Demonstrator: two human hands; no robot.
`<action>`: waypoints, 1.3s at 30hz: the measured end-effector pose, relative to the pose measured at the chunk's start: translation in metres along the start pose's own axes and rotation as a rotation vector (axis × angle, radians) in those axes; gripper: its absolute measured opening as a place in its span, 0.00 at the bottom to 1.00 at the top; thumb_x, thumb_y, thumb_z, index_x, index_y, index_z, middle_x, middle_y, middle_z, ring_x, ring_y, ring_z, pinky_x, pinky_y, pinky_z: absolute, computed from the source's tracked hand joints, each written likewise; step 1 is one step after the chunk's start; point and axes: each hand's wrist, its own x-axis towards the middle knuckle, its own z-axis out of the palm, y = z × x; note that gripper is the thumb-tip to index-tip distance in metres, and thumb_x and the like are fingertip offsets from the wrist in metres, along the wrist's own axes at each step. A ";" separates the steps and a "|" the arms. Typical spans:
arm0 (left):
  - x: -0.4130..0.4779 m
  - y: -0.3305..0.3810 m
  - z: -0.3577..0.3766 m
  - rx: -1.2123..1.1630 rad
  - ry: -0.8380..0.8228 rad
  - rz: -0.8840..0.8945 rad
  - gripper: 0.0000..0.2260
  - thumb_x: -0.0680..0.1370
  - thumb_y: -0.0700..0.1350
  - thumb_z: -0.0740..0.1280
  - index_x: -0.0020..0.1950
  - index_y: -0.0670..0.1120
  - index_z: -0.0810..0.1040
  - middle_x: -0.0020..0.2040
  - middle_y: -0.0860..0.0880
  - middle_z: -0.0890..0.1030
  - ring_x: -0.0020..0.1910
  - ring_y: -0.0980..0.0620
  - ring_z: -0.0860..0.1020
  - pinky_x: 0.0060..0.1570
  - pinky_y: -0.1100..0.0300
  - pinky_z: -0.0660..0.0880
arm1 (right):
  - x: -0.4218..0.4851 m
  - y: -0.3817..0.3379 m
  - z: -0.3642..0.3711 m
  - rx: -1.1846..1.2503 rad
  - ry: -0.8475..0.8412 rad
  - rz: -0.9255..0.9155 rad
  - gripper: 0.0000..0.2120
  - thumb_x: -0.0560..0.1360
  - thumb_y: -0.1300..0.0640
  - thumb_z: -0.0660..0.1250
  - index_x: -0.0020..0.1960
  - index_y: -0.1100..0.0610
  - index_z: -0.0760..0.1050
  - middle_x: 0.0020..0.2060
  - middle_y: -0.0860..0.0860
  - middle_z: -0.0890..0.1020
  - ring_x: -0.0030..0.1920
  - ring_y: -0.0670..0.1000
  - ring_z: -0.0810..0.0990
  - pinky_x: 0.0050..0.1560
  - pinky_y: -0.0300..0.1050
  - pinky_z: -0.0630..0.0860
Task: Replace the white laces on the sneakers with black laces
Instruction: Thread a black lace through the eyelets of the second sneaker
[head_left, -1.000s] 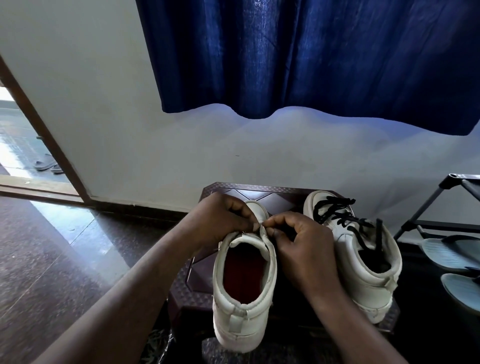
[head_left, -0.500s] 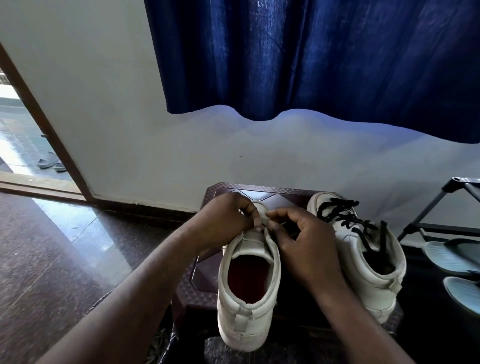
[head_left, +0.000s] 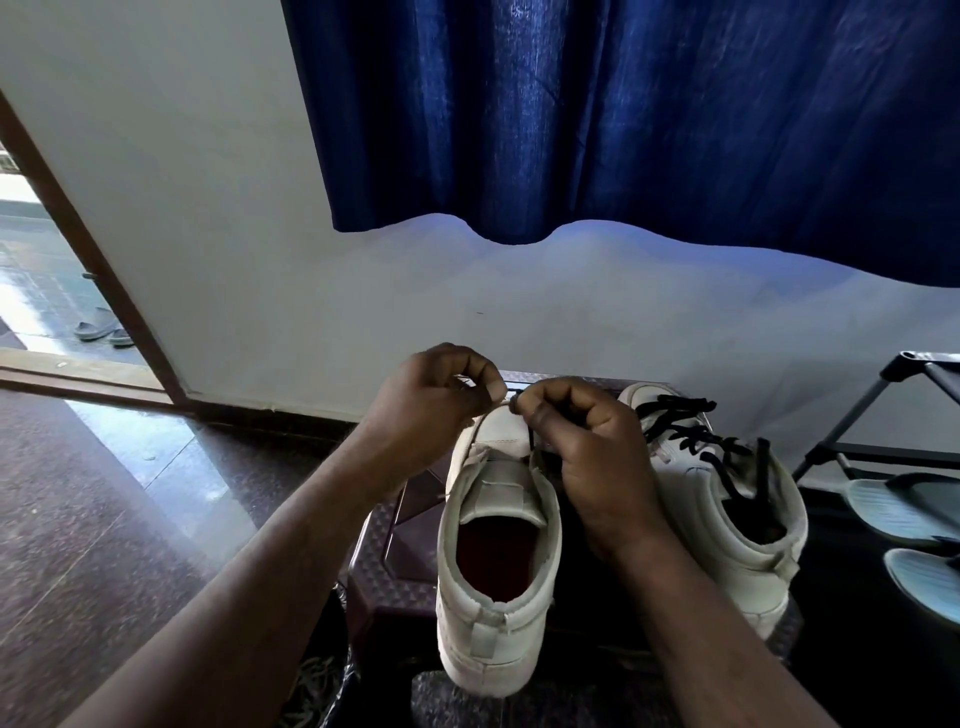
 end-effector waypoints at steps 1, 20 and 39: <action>-0.001 0.000 0.000 -0.012 -0.032 -0.006 0.04 0.70 0.49 0.74 0.40 0.51 0.84 0.40 0.51 0.80 0.41 0.51 0.76 0.49 0.50 0.75 | 0.000 -0.001 0.001 0.030 0.010 -0.008 0.05 0.75 0.56 0.74 0.44 0.57 0.84 0.41 0.60 0.85 0.41 0.53 0.79 0.45 0.50 0.76; -0.026 0.019 -0.005 0.720 0.102 -0.246 0.06 0.72 0.46 0.73 0.42 0.44 0.86 0.38 0.44 0.85 0.42 0.44 0.84 0.44 0.51 0.83 | 0.006 0.003 0.011 -0.421 -0.083 0.102 0.11 0.66 0.62 0.74 0.27 0.55 0.77 0.28 0.47 0.78 0.33 0.45 0.75 0.39 0.44 0.71; -0.034 0.006 -0.011 0.223 0.038 -0.254 0.18 0.57 0.56 0.72 0.40 0.46 0.88 0.42 0.34 0.84 0.36 0.47 0.79 0.44 0.39 0.82 | 0.007 0.012 0.021 -0.610 -0.045 0.034 0.07 0.61 0.46 0.68 0.27 0.47 0.76 0.48 0.43 0.79 0.57 0.47 0.77 0.67 0.56 0.71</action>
